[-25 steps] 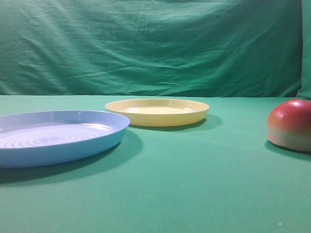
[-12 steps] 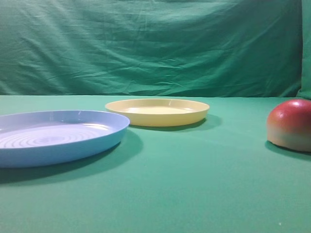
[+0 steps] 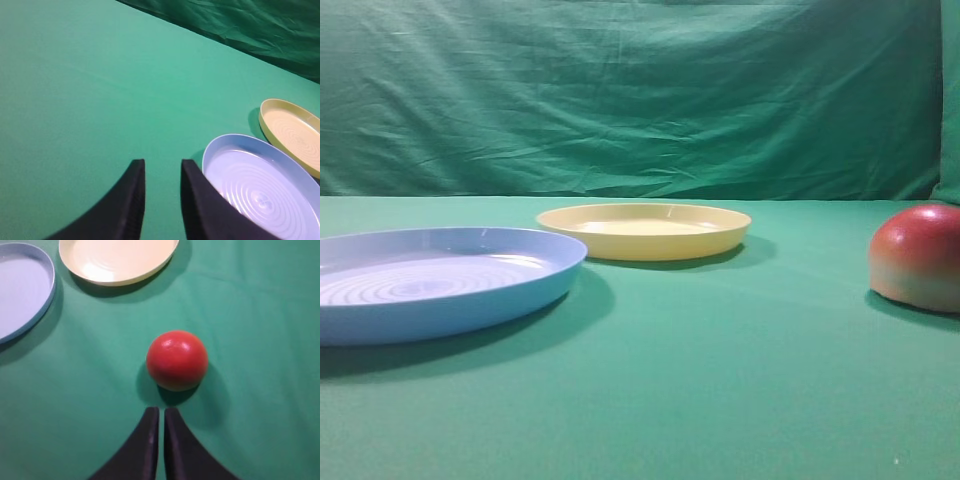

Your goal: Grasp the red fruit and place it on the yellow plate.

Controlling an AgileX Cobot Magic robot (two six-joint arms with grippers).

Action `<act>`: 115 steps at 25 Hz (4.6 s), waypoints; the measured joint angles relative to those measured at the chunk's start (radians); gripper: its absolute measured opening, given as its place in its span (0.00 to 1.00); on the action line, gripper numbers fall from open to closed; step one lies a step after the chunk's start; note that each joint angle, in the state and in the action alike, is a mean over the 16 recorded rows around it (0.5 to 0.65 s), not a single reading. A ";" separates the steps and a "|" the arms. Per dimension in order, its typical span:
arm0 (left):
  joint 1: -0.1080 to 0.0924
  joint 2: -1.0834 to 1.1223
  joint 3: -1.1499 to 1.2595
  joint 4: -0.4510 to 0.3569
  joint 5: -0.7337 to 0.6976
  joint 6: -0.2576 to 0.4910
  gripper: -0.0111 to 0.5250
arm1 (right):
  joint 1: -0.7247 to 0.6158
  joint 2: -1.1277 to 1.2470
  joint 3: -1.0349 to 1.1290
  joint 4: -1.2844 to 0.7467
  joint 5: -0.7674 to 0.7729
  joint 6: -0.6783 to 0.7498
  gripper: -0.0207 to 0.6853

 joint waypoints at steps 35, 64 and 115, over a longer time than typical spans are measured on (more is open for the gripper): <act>0.000 0.000 0.000 0.000 0.000 0.000 0.31 | 0.249 0.604 -0.257 -0.123 -0.176 -0.031 0.28; 0.000 0.000 0.000 0.000 0.000 0.000 0.31 | 0.253 0.920 -0.381 -0.216 -0.227 -0.004 0.62; 0.000 0.000 0.000 0.000 0.000 0.000 0.31 | 0.439 0.953 -1.359 -0.289 0.380 0.302 0.04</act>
